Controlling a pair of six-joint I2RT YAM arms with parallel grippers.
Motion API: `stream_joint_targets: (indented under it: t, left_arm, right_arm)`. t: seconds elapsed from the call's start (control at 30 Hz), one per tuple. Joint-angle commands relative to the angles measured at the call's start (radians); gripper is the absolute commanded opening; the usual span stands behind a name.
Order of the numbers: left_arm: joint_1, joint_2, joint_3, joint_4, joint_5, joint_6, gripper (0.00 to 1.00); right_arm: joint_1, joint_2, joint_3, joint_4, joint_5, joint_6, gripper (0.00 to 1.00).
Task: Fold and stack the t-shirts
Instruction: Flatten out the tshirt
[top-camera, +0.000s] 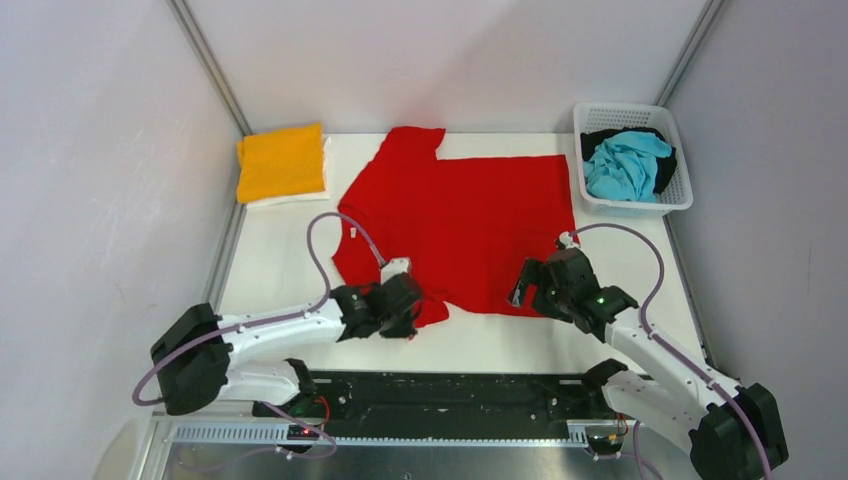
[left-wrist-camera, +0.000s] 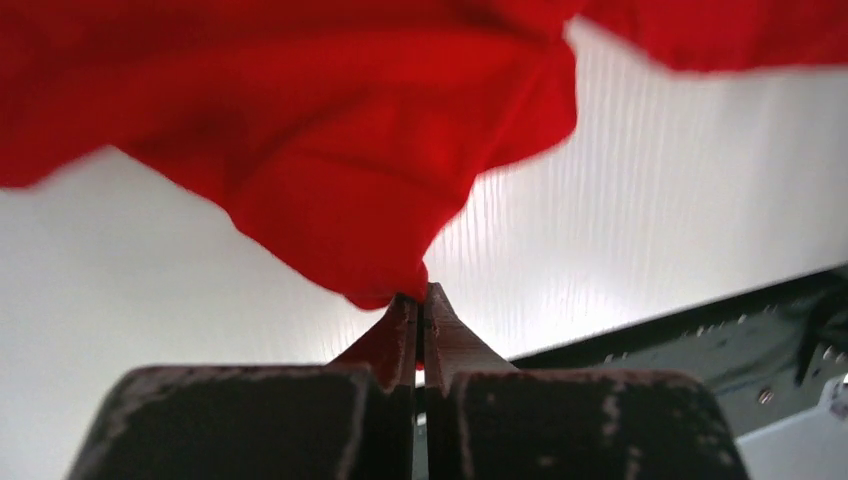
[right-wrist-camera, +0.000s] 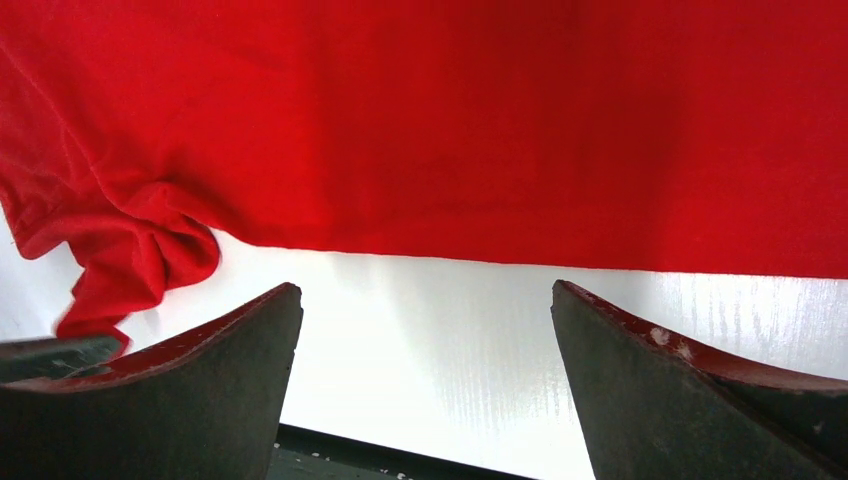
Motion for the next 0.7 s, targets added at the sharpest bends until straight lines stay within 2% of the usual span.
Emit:
stream_joint_targets:
  t: [0.0,0.07,0.23,0.33,0.4,0.47,0.5,0.57,0.67]
  left_arm:
    - [0.109,0.028,0.127,0.024,-0.02,0.147,0.02]
    - [0.171,0.075,0.173,0.026,0.0,0.191,0.06]
    - [0.351,0.196,0.266,0.063,0.051,0.268,0.07]
    - [0.412,0.272,0.349,0.073,0.094,0.3,0.11]
    - [0.443,0.343,0.391,0.074,0.124,0.319,0.19]
    - [0.474,0.384,0.426,0.074,0.153,0.338,0.39]
    - [0.481,0.392,0.431,0.073,0.173,0.341,0.53]
    - [0.493,0.397,0.433,0.074,0.202,0.348,0.66]
    - [0.495,0.327,0.379,0.074,0.193,0.341,0.78]
  right_arm:
    - [-0.018,-0.015,-0.003,0.015,0.012,-0.02,0.99]
    - [-0.03,-0.013,-0.003,0.015,0.008,-0.024,0.99]
    - [-0.061,0.0,-0.003,0.016,0.007,-0.029,1.0]
    - [-0.069,0.019,-0.003,0.023,-0.004,-0.031,0.99]
    - [-0.073,0.031,-0.003,0.027,-0.008,-0.031,0.99]
    - [-0.077,0.043,-0.003,0.029,-0.01,-0.035,0.99]
    - [-0.078,0.048,-0.003,0.031,-0.012,-0.036,1.0]
    - [-0.082,0.052,-0.003,0.03,-0.016,-0.036,0.99]
    - [-0.088,0.05,-0.003,0.031,-0.015,-0.041,0.99]
